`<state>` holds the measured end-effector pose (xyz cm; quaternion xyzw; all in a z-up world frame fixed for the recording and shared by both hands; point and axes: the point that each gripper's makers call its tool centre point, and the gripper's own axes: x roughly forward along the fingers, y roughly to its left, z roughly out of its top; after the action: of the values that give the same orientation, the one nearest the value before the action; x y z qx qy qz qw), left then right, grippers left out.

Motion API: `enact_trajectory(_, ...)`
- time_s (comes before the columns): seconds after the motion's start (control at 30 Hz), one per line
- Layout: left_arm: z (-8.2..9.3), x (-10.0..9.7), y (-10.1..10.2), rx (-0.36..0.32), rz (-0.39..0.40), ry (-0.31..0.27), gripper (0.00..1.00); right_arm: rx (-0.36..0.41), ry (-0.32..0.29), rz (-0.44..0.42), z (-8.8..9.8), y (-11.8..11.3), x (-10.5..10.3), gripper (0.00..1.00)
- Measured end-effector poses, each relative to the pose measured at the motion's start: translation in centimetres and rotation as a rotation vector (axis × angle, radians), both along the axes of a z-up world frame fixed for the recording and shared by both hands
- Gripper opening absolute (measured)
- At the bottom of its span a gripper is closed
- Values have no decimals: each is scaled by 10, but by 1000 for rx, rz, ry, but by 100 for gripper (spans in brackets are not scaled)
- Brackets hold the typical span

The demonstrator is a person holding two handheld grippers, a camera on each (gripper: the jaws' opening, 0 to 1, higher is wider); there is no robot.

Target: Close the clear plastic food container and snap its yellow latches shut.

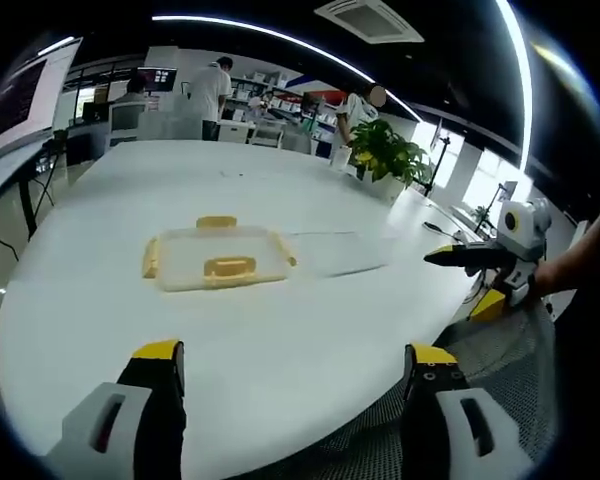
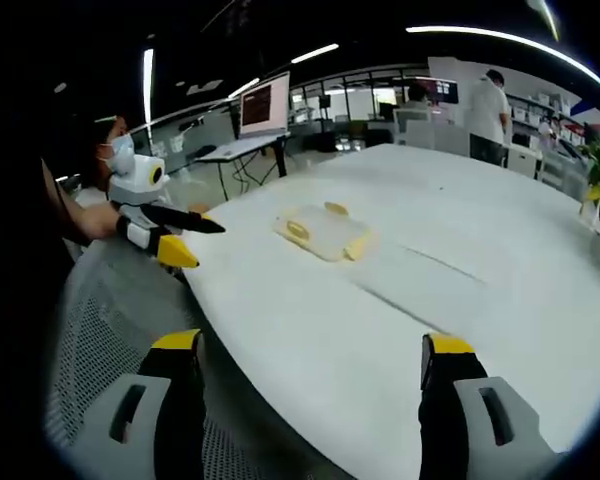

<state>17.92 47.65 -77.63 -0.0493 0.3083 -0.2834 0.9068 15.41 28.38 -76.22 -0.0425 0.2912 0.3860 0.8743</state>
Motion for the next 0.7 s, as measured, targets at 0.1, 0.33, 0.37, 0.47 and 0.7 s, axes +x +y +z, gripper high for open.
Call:
enact_trajectory(0.1,-1,-1,0,4,-4,7,87,-1,-6,-2,0,0,1,88)
enact_trajectory(0.33,-1,0,-1,4,-12,0,86,7,-8,-3,1,1,2,88)
enact_trajectory(0.37,-2,-1,0,5,-13,4,86,8,-5,-5,1,0,2,88)
enact_trajectory(0.47,-3,-1,0,3,-18,14,85,10,-4,2,2,3,1,88)
enact_trajectory(0.7,4,0,-1,14,-49,-37,81,30,-14,7,9,5,3,89)
